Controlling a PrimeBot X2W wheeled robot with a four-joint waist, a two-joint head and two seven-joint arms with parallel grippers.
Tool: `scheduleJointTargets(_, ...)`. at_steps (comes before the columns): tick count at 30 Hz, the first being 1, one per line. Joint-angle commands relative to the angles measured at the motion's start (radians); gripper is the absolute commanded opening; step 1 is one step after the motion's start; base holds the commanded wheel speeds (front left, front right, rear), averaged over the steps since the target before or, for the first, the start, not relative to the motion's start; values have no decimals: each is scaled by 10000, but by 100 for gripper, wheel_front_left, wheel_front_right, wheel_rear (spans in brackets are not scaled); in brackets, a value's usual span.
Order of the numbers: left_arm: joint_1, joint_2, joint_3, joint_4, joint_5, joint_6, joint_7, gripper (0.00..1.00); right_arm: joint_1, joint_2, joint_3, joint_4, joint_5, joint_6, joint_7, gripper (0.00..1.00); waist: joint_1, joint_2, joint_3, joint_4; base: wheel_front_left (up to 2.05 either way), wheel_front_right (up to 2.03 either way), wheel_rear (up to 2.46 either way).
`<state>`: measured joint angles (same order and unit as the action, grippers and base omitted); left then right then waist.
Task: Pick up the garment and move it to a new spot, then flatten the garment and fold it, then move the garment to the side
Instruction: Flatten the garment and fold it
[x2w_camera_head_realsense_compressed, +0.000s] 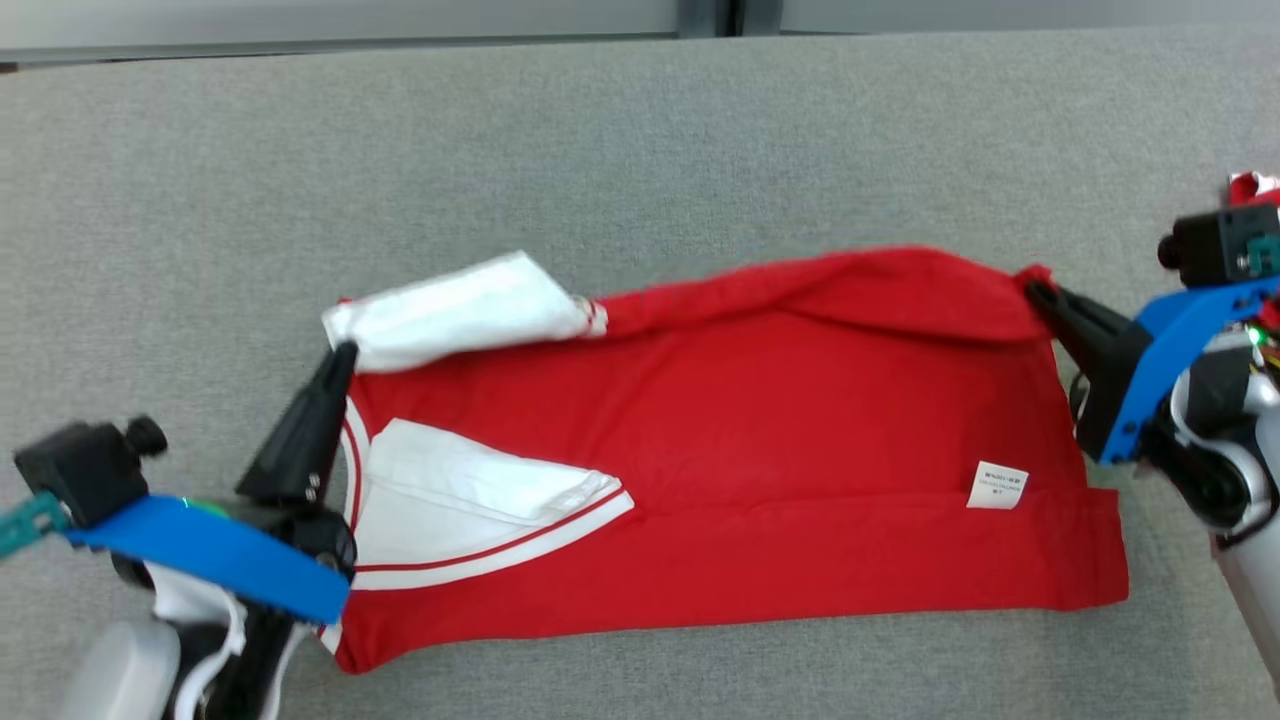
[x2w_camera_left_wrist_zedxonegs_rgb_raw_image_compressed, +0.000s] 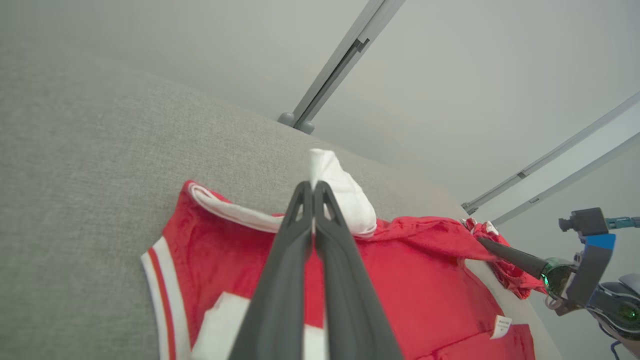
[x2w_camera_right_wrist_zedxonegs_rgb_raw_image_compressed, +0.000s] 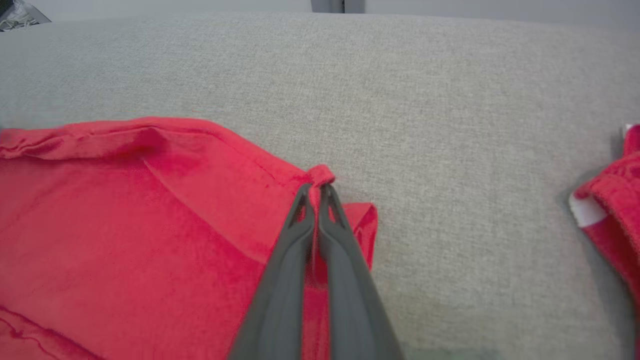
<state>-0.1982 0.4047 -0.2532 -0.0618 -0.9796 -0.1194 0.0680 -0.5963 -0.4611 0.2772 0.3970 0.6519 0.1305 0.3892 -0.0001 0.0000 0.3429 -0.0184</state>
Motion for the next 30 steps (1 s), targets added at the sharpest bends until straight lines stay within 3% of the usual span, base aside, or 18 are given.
scheduleJointTargets(1,452,-28,-1,-186,-103,87,-96,0,448,-134,-160,-143,-164,6,56,0,1,0,-119,54,0,0,0)
scheduleJointTargets(10,2215,-211,-129,-937,-713,366,-1,0,1596,-252,-782,-778,-499,6,347,0,1,0,-405,301,0,0,0)
scheduleJointTargets(20,3157,-196,-375,-851,-1214,330,292,0,2692,-198,-1557,-1660,-809,6,1128,0,1,0,-457,615,0,0,0)
scheduleJointTargets(22,3192,-187,-413,-757,-1265,337,381,34,2865,-120,-1748,-1795,-856,6,1290,35,1,0,-492,639,0,0,0)
scheduleJointTargets(23,3197,-165,-429,-699,-1259,350,401,72,2960,-69,-1880,-1849,-904,6,1360,100,1,0,-512,645,0,0,0)
scheduleJointTargets(24,3213,-144,-463,-632,-1227,359,428,93,3029,-21,-2042,-1921,-983,6,1331,100,1,0,-536,651,0,0,0)
scheduleJointTargets(25,3204,-112,-473,-568,-1143,355,408,100,3093,28,-2178,-2012,-1017,6,1284,100,1,0,-561,657,0,0,0)
scheduleJointTargets(30,2838,-161,-211,-214,-496,233,-545,100,3616,429,-3062,-2595,-1234,6,930,100,1,0,-767,715,0,0,0)
